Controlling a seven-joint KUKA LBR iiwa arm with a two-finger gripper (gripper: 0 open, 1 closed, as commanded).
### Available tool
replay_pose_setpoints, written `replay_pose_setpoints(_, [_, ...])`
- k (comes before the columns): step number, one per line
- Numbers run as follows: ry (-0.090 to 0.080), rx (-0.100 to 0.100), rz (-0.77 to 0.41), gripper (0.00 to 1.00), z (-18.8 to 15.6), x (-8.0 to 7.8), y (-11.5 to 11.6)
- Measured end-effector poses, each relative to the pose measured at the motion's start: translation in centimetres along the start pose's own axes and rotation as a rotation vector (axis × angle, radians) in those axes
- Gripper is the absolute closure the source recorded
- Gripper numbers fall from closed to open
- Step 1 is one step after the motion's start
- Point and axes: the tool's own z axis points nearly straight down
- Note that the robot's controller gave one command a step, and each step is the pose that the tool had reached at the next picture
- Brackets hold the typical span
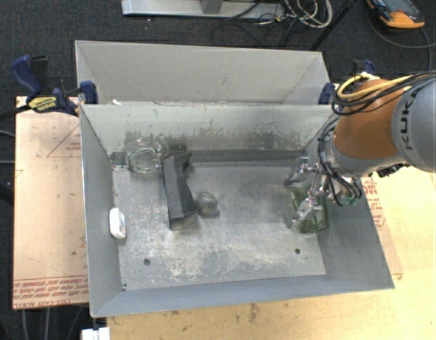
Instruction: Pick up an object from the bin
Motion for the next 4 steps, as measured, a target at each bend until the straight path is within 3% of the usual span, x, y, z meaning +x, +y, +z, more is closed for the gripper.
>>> replay_pose_setpoints(1, [0.011,0.002,-0.007,1.00,-0.79,7.06,-1.08])
replay_pose_setpoints(4, [0.010,0.003,-0.008,1.00,-0.78,7.03,-1.03])
